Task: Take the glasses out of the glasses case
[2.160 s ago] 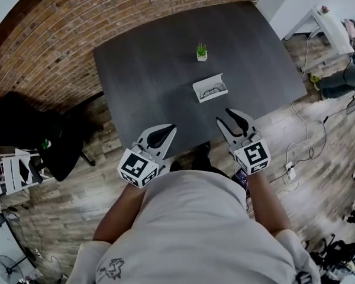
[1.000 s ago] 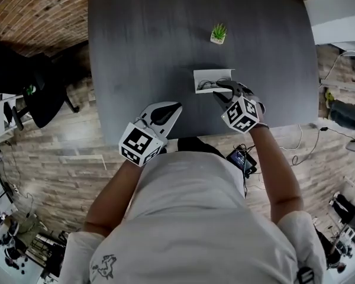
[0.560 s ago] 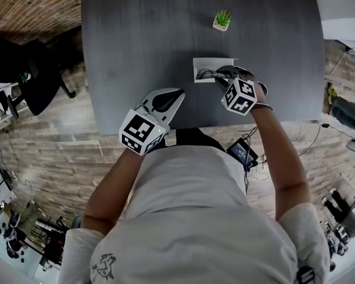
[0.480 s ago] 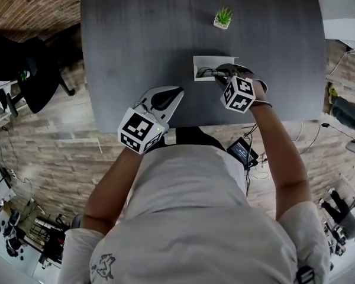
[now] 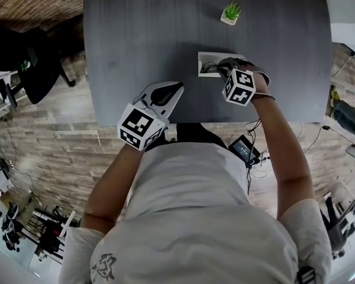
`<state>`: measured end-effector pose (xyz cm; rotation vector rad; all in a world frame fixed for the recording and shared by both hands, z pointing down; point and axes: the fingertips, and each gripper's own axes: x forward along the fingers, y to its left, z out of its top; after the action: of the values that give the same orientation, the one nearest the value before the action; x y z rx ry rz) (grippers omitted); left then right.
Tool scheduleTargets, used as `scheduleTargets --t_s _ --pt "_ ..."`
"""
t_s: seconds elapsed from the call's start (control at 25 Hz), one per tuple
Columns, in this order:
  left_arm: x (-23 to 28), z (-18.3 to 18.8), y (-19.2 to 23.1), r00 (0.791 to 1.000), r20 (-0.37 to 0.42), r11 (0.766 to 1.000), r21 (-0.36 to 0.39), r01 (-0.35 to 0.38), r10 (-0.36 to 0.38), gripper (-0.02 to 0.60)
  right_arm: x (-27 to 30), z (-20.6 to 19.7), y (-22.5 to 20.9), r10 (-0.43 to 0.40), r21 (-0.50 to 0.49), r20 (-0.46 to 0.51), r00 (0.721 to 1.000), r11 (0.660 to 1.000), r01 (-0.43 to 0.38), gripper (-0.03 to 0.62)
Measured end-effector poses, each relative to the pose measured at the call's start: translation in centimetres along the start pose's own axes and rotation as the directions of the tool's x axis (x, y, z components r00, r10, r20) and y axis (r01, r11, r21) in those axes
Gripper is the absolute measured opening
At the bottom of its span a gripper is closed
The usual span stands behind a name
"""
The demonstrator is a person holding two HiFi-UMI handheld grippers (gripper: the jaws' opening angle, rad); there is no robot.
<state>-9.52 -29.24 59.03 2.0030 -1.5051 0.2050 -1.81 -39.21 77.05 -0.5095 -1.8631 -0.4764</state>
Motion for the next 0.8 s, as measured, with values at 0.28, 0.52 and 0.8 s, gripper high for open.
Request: scheduleTargets --t_s 0.28,0.52,0.8 --pt "-0.6 -0.4 -0.1 1.000 0.003 1.000 -0.008 -0.015 0.015 0.011 0.1 -0.1 -0.1 -0.004 -0.036 -0.011 1.000 0.999 0.003 0.020" --pt "-1.0 -0.6 -0.2 1.000 0.005 1.000 -0.007 -0.022 0.022 0.011 -0.5 0.0 -0.2 -0.034 -0.051 0.000 0.999 0.998 0.034 0.014" --pt "-2.1 0.1 -0.3 1.000 0.021 1.000 0.012 -0.015 0.014 0.011 -2.1 1.2 -0.4 -0.077 -0.058 0.004 0.997 0.995 0.077 0.012"
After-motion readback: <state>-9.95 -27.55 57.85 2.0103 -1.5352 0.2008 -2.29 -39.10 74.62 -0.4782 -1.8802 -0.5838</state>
